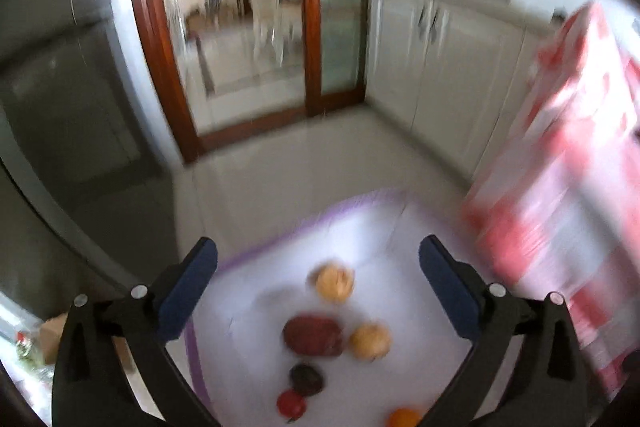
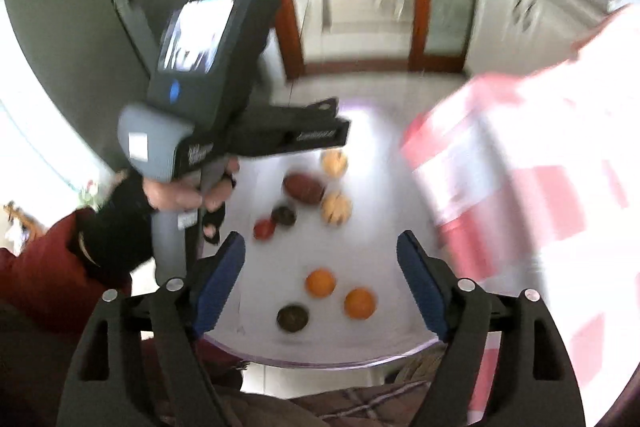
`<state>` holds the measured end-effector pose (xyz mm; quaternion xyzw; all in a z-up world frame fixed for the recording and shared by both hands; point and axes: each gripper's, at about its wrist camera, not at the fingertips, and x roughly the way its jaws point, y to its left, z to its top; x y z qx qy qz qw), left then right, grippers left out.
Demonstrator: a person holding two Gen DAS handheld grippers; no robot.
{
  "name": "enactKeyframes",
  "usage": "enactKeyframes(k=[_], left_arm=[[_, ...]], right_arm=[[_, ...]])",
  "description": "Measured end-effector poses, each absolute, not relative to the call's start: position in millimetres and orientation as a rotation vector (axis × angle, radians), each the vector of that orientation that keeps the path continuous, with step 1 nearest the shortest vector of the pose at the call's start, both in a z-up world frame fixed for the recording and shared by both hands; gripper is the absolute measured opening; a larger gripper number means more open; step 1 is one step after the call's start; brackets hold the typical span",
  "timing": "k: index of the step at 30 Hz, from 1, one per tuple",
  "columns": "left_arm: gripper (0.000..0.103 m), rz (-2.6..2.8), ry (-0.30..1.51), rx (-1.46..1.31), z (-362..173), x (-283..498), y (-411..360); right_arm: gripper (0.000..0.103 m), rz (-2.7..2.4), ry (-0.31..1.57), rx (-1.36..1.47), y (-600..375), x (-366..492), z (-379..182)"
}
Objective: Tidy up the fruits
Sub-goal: 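Move both open tools back to the fruits on the table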
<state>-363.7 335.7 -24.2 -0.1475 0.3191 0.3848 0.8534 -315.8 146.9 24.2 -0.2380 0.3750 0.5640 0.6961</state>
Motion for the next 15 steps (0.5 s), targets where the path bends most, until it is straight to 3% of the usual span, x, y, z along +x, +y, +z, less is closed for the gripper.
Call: enactKeyframes(k=[6,10,15], left_arm=[[0.101,0.611,0.523,-0.246,56.3,-311.7,275.0],[0.101,0.472,0.599,-0.148,81.0,-240.8,210.8],[0.101,0.211,0.713,-0.092,68.7,-135.2,112.9]], right_arm=[[0.087,1.028,0.622,-0.346,57.6,-266.3,84.2],[0.087,0.781,0.578,-0.235,-18.3,-215.2,99.6],[0.087,0.498,0.626,-0.105,-105.3,-144.5,88.9]])
